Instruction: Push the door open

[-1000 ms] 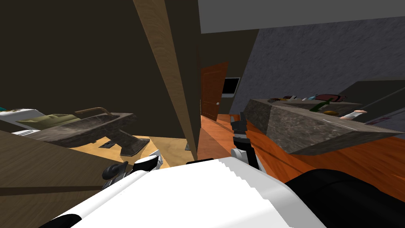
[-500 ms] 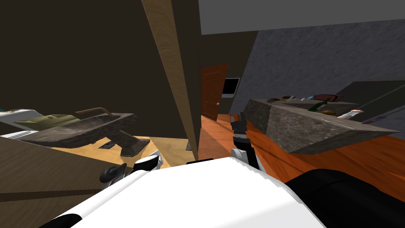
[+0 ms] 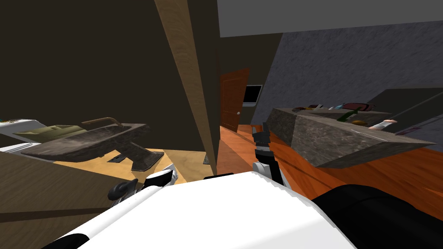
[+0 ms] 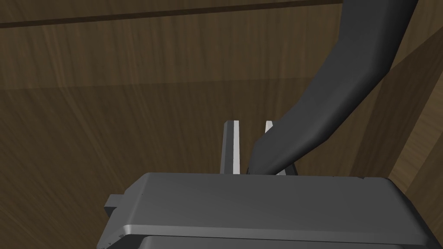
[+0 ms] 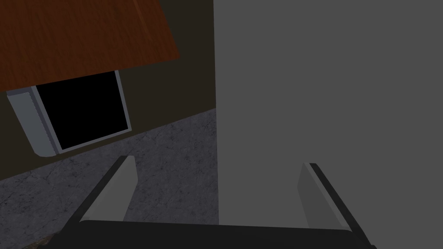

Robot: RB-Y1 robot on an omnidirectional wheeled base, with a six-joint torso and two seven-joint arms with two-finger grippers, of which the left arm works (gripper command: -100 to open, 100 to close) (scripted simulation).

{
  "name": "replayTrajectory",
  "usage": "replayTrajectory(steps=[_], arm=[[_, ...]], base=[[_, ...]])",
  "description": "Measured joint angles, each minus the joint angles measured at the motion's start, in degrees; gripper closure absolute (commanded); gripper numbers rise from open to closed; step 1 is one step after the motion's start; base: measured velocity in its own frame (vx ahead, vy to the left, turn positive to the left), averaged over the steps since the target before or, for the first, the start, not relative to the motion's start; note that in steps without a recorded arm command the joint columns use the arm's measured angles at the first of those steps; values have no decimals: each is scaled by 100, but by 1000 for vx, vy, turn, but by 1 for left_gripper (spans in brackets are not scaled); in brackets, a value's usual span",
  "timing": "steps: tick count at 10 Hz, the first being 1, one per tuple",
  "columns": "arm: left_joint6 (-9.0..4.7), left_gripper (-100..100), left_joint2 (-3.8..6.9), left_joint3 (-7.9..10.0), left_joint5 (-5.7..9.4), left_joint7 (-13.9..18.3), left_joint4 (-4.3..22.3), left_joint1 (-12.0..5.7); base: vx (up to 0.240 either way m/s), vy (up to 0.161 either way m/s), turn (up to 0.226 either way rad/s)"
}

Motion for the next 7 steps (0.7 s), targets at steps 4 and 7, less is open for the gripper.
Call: replayTrajectory(steps=[4, 7], arm=[[58, 100, -81, 5, 6, -23, -149, -13], [1, 100, -99, 166, 81, -72, -236, 7]], base=[[0, 27, 0], [1, 124, 28]])
